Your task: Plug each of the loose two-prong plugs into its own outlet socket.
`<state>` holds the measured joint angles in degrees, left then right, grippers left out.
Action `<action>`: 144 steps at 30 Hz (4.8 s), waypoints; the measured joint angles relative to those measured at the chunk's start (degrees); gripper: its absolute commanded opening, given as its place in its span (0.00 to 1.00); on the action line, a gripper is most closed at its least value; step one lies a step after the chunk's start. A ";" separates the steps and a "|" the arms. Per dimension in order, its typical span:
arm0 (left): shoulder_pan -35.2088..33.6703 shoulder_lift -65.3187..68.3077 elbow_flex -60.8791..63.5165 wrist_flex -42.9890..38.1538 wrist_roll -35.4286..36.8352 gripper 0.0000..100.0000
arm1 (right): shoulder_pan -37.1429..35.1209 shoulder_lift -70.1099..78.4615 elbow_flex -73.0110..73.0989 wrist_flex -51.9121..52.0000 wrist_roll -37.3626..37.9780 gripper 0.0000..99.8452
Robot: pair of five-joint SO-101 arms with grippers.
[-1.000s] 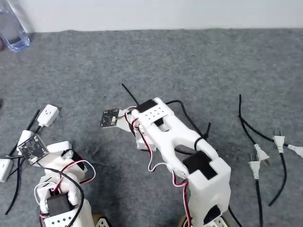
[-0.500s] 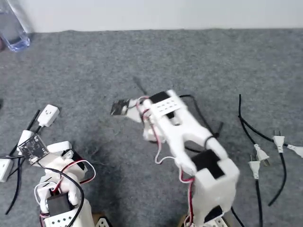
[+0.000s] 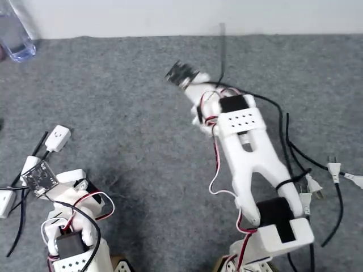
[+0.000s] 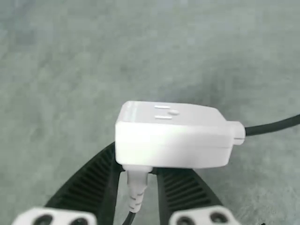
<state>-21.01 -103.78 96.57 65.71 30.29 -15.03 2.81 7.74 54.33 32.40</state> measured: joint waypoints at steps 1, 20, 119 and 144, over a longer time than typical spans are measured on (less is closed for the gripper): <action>0.00 0.00 0.00 0.00 0.00 0.01 | 0.79 0.00 0.00 -2.55 -2.55 0.01; 0.00 0.00 0.00 0.00 0.00 0.01 | 2.99 38.33 -48.18 7.21 -16.53 0.01; 3.16 0.00 0.00 -2.11 0.00 0.01 | -3.60 -46.42 51.52 7.56 -12.84 0.42; -23.74 0.00 -10.02 -9.58 -28.75 0.02 | 0.62 -51.16 74.46 -18.29 -12.84 0.42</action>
<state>-44.75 -103.78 86.55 56.13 1.54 -14.42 -48.35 82.20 36.04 19.56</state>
